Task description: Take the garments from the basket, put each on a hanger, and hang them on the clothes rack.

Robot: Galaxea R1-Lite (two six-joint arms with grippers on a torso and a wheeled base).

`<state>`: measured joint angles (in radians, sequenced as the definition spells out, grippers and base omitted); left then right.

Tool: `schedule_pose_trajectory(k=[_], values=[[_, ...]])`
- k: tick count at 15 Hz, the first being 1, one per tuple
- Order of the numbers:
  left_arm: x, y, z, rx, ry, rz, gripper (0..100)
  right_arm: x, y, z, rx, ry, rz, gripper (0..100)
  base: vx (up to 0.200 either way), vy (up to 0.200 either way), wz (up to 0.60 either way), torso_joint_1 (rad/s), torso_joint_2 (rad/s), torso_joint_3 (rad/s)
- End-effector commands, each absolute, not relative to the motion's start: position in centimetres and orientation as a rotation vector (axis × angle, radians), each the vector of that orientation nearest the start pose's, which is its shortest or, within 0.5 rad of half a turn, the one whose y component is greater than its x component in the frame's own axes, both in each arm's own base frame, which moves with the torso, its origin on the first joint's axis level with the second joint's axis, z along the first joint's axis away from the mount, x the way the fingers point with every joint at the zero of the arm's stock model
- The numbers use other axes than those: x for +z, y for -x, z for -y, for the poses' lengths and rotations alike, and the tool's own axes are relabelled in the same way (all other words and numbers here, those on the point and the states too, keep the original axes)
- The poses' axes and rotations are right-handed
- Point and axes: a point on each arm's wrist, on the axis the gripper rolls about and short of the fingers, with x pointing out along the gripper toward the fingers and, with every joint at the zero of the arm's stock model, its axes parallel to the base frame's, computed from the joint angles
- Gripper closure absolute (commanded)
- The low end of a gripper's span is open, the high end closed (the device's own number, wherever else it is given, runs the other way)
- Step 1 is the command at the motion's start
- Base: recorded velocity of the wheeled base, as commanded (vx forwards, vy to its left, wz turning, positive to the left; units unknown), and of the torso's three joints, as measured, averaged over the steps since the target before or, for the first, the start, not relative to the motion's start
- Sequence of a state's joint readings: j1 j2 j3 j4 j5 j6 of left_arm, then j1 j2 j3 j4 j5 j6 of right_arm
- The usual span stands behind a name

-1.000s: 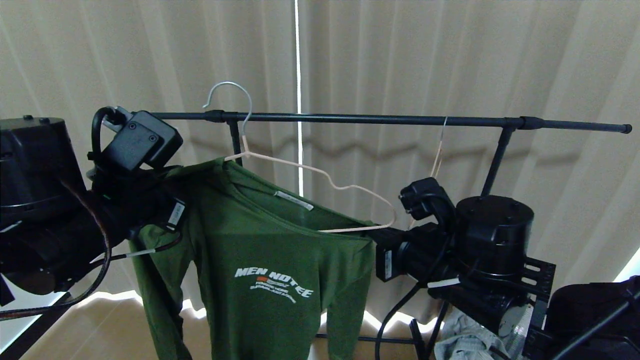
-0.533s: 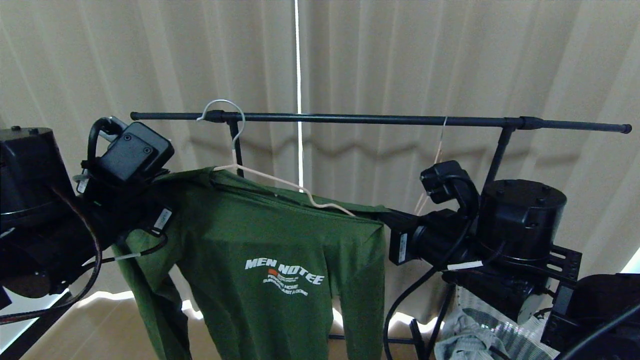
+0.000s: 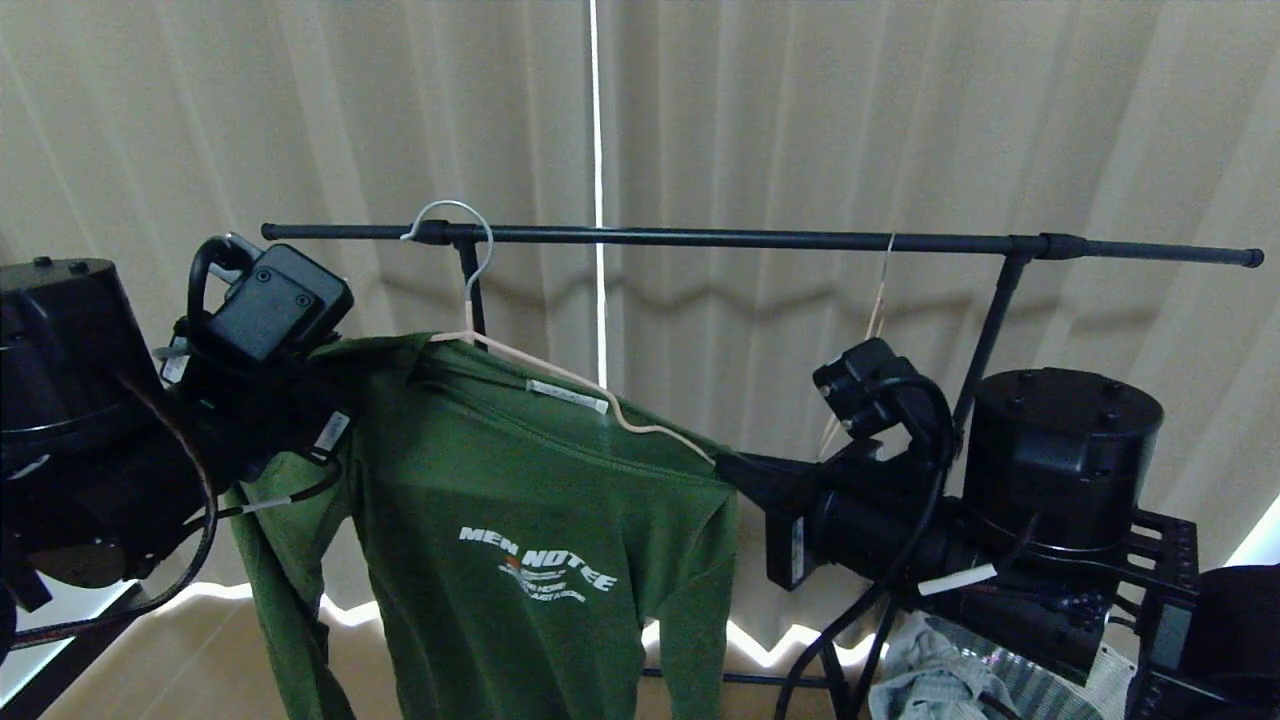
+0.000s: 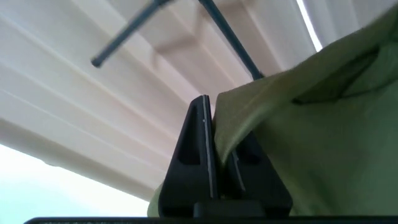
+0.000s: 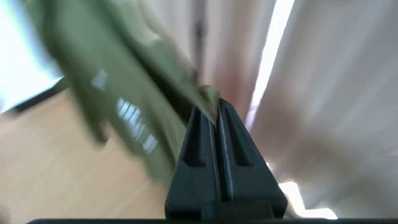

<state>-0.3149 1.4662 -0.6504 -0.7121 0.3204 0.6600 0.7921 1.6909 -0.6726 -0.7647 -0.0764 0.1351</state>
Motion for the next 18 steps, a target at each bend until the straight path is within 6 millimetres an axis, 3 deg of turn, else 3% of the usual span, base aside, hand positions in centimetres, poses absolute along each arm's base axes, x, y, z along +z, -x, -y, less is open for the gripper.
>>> schedule_pose_trajectory(k=[1, 6, 10, 14, 18], values=[[20.6, -23.9, 7.1, -0.035, -0.696, -0.111, 100, 17.2, -19.0, -21.6, 0.775, -0.012, -0.267, 0, 0.0, 0.0, 0.0, 0.0, 0.0, 0.0], [20.8, -23.4, 7.5, -0.037, -0.696, -0.1, 100, 18.4, -19.1, -22.9, 0.816, 0.068, -0.18, 0, 0.0, 0.0, 0.0, 0.0, 0.0, 0.0], [21.0, -22.4, 8.7, -0.07, -0.66, -0.081, 100, 17.4, -21.3, -24.9, 0.807, 0.191, -0.149, 0, 0.0, 0.0, 0.0, 0.0, 0.0, 0.0], [21.1, -22.0, 9.0, -0.084, -0.652, -0.07, 100, 18.6, -24.8, -25.6, 0.742, 0.245, -0.062, 0, 0.0, 0.0, 0.0, 0.0, 0.0, 0.0], [20.8, -21.4, 8.7, -0.087, -0.655, -0.078, 100, 19.5, -25.1, -25.7, 0.727, 0.232, -0.034, 0, 0.0, 0.0, 0.0, 0.0, 0.0, 0.0]])
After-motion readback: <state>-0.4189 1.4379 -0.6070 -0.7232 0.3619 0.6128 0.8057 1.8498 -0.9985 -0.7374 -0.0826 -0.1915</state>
